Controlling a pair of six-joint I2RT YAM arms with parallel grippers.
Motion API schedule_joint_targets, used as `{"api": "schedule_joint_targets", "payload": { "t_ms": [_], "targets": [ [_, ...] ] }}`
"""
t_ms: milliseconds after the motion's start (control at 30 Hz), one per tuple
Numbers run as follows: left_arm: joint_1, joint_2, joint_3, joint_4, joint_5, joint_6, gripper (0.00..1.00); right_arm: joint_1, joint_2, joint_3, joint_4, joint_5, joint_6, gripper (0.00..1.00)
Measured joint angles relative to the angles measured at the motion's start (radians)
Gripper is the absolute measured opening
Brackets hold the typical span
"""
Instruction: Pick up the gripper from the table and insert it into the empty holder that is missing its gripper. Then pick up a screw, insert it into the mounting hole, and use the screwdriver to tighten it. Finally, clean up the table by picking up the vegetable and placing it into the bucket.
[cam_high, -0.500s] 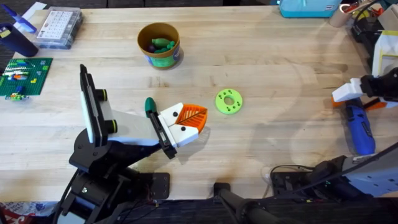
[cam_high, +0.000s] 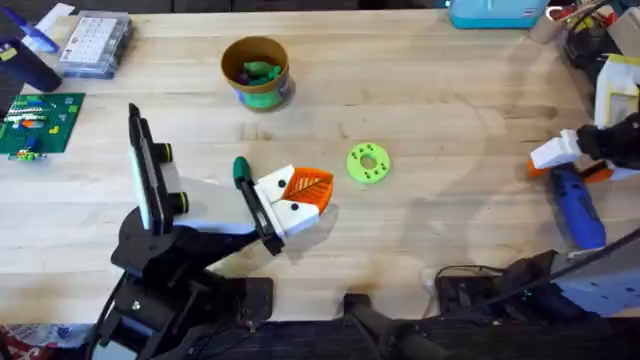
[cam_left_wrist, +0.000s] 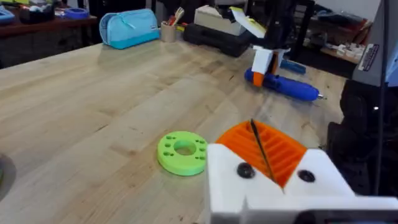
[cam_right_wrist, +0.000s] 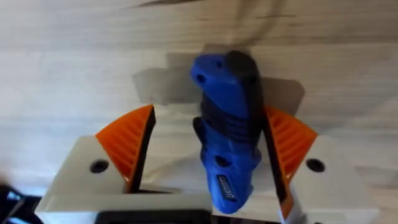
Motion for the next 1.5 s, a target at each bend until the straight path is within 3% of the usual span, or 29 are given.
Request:
{"api": "schedule_joint_targets", "payload": {
  "t_ms": [267, 500, 733, 1100, 1500],
  "targets": [
    [0.0, 0.0, 0.0, 0.0, 0.0, 0.0, 0.019, -0.101, -0.013, 0.0, -0.043, -0.067, -0.086, 0.983],
    [0.0, 0.0, 0.0, 0.0, 0.0, 0.0, 0.019, -0.235, -0.032, -0.051, 0.045, -0.178, -0.182, 0.983],
    [0.0, 0.0, 0.0, 0.0, 0.0, 0.0, 0.019, -0.221, -0.059, -0.088, 0.078, -0.194, -0.266, 0.983],
    [0.0, 0.0, 0.0, 0.0, 0.0, 0.0, 0.019, -0.119, -0.06, -0.089, 0.078, -0.175, -0.284, 0.983],
    [0.0, 0.0, 0.0, 0.0, 0.0, 0.0, 0.019, -0.115, -0.06, -0.093, 0.105, -0.176, -0.283, 0.983]
  ]
}}
